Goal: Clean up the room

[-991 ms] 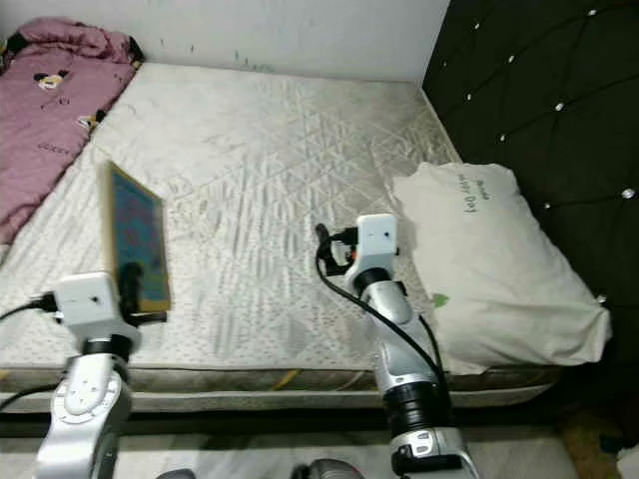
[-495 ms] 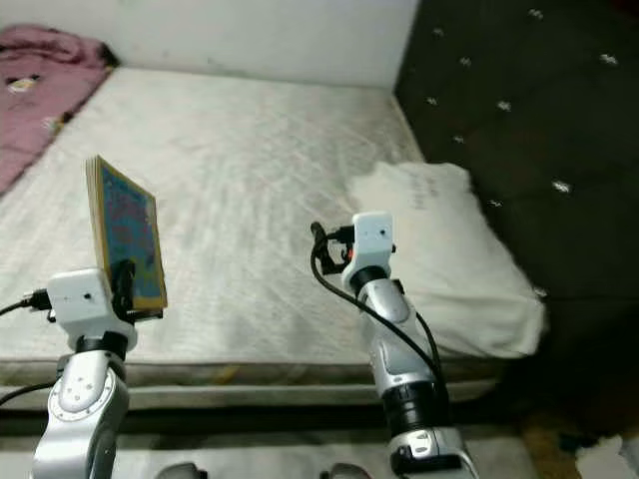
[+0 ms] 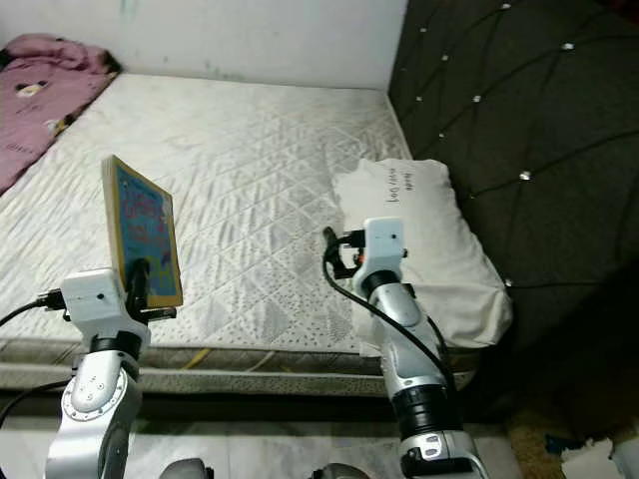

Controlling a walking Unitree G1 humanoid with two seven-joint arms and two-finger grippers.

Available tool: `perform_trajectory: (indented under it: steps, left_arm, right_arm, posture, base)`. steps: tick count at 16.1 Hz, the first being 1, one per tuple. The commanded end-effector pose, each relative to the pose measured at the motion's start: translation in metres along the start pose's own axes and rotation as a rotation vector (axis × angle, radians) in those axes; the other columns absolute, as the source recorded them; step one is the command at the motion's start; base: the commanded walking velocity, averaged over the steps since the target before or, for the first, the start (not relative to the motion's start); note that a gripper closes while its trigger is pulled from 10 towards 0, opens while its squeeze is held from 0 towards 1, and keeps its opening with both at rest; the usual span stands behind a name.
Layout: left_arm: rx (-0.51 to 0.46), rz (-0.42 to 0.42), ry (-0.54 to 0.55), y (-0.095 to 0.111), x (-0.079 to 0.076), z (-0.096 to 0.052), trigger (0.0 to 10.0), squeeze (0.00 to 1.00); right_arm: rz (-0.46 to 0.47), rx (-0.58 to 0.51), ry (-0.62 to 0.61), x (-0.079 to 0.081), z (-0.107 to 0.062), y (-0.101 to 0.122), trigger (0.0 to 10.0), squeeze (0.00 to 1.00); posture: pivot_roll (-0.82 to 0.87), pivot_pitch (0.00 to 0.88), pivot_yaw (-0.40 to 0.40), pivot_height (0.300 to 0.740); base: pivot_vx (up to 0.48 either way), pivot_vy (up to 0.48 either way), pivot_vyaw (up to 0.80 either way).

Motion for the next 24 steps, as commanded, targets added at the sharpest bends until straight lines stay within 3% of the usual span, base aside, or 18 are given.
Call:
perform_trajectory:
  steps: [1,17,21,22,24]
  left_arm:
    - [-0.066,-0.005,-0.010,0.0145,-0.0004,0.0017,10.0,0.00]
    - [-0.062,-0.040,-0.032,0.0136,-0.0026,0.0017,10.0,0.00]
    - [-0.036,-0.022,-0.042,0.0094,-0.0070,0.0029,10.0,0.00]
    - [-0.028,0.058,-0.013,0.0091,-0.0032,0.0029,10.0,0.00]
    - [-0.063,0.079,-0.062,0.0133,-0.0049,0.0015,10.0,0.00]
  right_arm:
    - [-0.013,-0.016,0.012,0.0018,0.0014,0.0062,10.0,0.00]
    - [-0.006,-0.016,0.007,0.0022,0.0025,0.0068,10.0,0.00]
    - [-0.003,-0.017,0.005,0.0021,0.0024,0.0067,10.0,0.00]
    - [0.000,-0.015,0.003,0.0017,0.0022,0.0065,10.0,0.00]
    - [0.001,-0.012,0.002,0.0015,0.0022,0.0061,10.0,0.00]
  posture:
    - [-0.02,0.000,-0.057,0.740]
    - [-0.02,0.000,-0.054,0.740]
    - [-0.01,0.000,-0.053,0.740]
    - [-0.01,0.000,-0.054,0.740]
    - [-0.01,0.000,-0.054,0.740]
  base:
    - [0.000,0.000,0.00]
    - [0.261,0.000,-0.03]
    - [0.000,0.000,0.00]
    - [0.000,0.000,0.00]
    - [0.000,0.000,-0.22]
Point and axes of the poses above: a point about 5 cm out from each wrist's last joint towards the gripper, its own z axis pointing out of the wrist towards the gripper, its own y axis along the axis of the wrist's last joint, x = y × z, the point moved 5 cm from there along z, pointing out of the wrist towards the gripper, and after that the axes turned 5 degrees about z, right-handed, at the moved point
